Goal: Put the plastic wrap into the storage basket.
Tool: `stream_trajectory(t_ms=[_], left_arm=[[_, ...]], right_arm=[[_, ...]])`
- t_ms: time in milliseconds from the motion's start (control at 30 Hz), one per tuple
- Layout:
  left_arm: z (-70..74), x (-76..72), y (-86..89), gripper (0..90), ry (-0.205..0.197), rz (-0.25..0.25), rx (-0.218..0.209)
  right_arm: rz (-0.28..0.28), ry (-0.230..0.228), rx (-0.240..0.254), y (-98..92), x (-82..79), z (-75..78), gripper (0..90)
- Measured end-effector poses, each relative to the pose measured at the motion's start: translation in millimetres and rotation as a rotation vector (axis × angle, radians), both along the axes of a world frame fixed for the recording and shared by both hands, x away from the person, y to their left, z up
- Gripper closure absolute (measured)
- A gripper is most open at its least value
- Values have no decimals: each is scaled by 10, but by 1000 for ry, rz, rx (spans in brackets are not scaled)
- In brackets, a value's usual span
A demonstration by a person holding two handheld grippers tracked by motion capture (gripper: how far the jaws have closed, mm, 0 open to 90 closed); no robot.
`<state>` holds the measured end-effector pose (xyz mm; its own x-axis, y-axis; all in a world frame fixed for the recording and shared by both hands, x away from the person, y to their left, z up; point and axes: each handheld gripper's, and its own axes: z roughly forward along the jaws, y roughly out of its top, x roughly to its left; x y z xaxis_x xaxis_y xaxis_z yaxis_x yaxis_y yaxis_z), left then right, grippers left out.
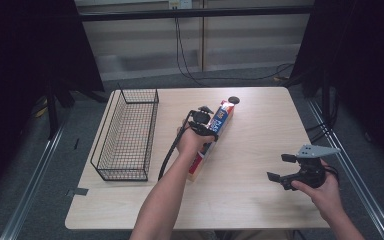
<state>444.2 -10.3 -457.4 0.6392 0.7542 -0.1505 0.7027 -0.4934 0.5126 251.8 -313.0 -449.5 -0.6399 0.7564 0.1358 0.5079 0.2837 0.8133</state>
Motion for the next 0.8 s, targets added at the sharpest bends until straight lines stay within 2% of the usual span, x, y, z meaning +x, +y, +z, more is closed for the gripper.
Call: stream_trajectory(t_ms=[67,133,267,300,400,467,633,700,767,800], left_arm=[[15,-7,14,391,12,0,8],[30,-17,31,396,15,-12,28],[36,-40,19,388,14,-6,45],[32,-29,21,382,12,-9,46],[4,-11,13,334,27,8,12],[-18,0,9,335,32,7,18],[-61,28,-34,341,0,1,20],[-75,31,-48,368,3,9,19],[-53,34,-50,386,3,7,37],[-28,27,-58,401,-4,7,61]], right_arm=[[-3,-2,0,-2,1,-1,69],[-6,1,2,0,0,-1,69],[-1,3,-1,6,0,0,69],[2,2,-1,9,2,-2,69],[4,-3,-3,14,-1,0,69],[4,-3,-2,13,-2,1,69],[1,1,-1,4,-1,0,69],[0,1,-1,4,-1,-1,69],[0,1,-4,5,-1,-2,69],[1,0,-4,8,-1,-5,69]])
